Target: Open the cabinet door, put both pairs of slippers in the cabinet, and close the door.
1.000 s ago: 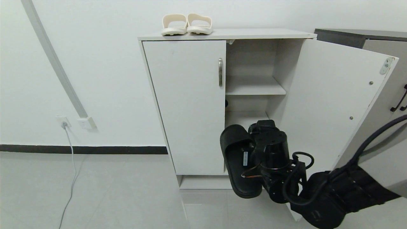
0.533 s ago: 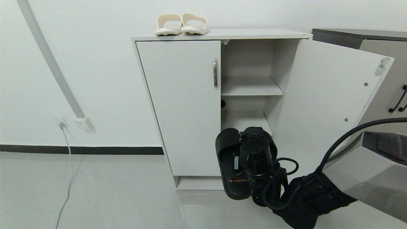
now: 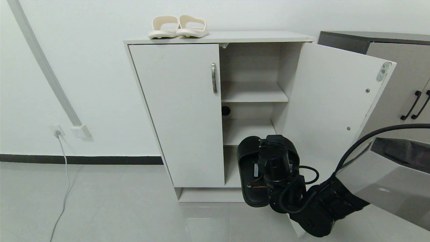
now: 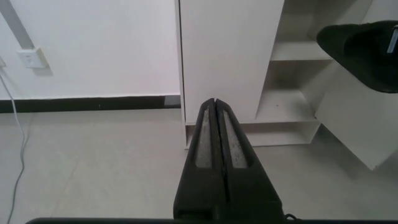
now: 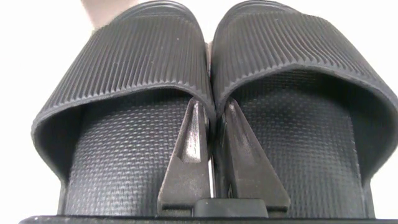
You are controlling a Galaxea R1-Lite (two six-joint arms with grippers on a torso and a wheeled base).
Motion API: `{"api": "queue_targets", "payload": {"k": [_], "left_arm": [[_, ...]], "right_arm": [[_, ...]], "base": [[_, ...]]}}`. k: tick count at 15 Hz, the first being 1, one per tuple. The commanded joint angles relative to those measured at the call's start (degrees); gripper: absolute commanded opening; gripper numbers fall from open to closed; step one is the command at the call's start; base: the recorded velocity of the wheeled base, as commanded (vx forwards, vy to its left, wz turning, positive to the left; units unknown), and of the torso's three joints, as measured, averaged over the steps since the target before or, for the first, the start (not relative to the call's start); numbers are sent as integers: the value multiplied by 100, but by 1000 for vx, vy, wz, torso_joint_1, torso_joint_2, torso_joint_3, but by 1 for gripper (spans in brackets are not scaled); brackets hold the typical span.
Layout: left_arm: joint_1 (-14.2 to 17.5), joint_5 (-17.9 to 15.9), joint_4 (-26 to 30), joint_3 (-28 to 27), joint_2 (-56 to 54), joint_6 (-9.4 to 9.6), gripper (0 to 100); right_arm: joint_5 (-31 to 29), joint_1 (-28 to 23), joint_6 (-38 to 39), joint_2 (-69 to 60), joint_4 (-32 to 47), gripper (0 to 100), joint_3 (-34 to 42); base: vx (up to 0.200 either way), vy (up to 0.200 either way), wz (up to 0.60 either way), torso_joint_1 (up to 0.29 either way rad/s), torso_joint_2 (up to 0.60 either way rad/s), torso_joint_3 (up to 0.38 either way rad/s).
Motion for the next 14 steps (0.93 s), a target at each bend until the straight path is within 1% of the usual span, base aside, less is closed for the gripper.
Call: {"api": "queue_targets", "payload": {"k": [1,4,7,9,14], "left_arm": [[8,-2,2,1,19,-2,0],[8,-2,2,1,10,-2,0],[8,-2,2,1,19,-2,0],[8,7,2,1,19,-2,0],[8,7,2,1,10,-11,0]], "right_arm": [[6,-98,-12,14,2,0,16],[15,-221,-38,6,2,0,78],[366,-344,-187,14,-130,0,192],[498,-440,-223,14,-148,0,192],[525,-590,-275,58,-139,0,192]], "base": [[0,0,0,0,0,0],[0,0,0,0,0,0],[0,0,0,0,0,0],[0,0,0,0,0,0],[0,0,0,0,0,0]]}}
